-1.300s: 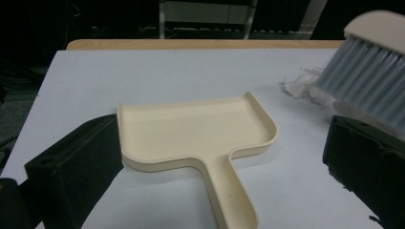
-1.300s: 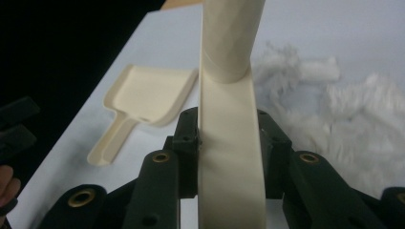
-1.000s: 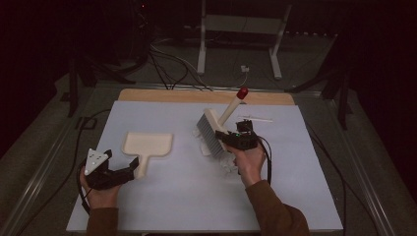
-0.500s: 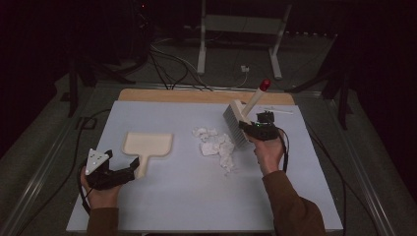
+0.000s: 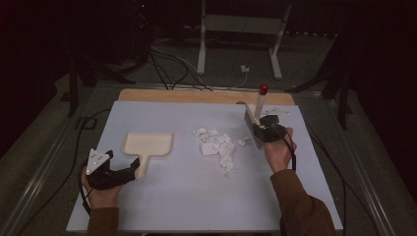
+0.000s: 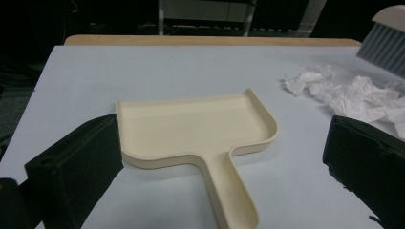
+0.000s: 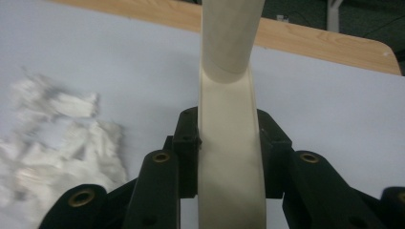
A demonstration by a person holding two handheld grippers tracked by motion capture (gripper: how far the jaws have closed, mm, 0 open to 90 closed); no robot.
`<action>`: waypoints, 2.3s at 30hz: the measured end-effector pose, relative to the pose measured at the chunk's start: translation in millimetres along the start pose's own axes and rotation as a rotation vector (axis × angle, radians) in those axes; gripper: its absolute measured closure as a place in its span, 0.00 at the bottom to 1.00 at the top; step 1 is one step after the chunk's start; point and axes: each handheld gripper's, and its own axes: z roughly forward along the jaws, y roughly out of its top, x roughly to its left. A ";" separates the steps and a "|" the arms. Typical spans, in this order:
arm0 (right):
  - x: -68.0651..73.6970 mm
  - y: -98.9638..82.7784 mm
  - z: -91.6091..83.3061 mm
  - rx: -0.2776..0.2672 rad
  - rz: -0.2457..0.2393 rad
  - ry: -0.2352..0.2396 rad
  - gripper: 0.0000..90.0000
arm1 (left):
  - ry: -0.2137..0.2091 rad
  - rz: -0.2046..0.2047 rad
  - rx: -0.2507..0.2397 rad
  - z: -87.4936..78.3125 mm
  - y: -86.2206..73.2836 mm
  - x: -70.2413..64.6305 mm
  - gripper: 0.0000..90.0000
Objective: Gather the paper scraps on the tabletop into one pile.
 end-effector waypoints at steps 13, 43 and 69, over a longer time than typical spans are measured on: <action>28.9 -10.1 4.3 0.044 -0.077 0.099 0.76 | -0.002 0.002 0.003 0.4 -0.3 -0.2 0.01; 5.8 19.2 0.9 -0.148 -0.214 0.249 0.76 | -0.014 -0.003 0.006 1.3 -0.9 -1.0 0.01; 76.8 36.2 37.9 -0.139 -0.671 0.405 0.76 | -0.020 -0.013 0.002 0.5 -1.2 1.5 0.01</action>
